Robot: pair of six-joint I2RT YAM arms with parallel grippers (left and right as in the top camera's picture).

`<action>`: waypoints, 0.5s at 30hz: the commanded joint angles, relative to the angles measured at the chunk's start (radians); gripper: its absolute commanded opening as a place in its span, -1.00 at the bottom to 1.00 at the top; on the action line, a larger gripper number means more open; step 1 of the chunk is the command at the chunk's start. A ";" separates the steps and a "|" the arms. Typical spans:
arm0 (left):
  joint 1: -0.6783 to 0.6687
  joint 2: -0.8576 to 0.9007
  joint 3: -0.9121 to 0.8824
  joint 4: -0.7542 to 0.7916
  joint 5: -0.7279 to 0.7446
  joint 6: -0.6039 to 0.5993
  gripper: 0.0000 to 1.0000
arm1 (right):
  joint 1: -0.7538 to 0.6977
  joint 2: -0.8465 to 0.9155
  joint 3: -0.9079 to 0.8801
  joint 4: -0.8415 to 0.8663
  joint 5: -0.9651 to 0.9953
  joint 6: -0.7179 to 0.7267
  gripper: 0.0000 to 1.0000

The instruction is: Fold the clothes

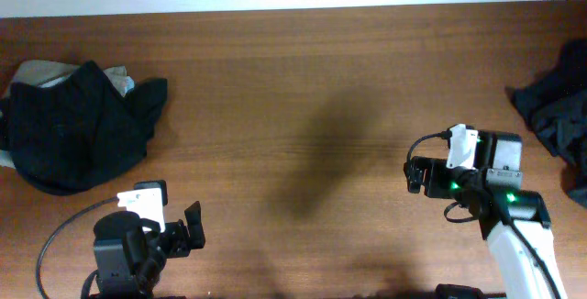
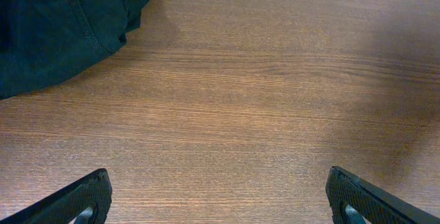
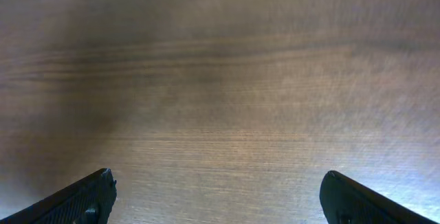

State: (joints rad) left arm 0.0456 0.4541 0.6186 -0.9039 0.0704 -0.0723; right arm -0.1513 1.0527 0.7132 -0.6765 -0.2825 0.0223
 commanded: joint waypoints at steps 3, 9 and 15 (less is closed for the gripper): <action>0.000 -0.005 -0.003 -0.003 -0.008 -0.006 0.98 | 0.007 -0.391 -0.039 0.026 0.046 -0.171 0.97; 0.000 -0.005 -0.003 -0.003 -0.008 -0.006 0.98 | 0.007 -0.890 -0.347 0.297 0.092 -0.142 0.97; 0.000 -0.005 -0.003 -0.003 -0.008 -0.006 0.98 | 0.008 -1.049 -0.628 0.662 0.109 -0.143 0.97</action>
State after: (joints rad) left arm 0.0460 0.4534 0.6186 -0.9089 0.0700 -0.0723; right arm -0.1497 0.0147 0.1444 -0.1024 -0.2020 -0.1150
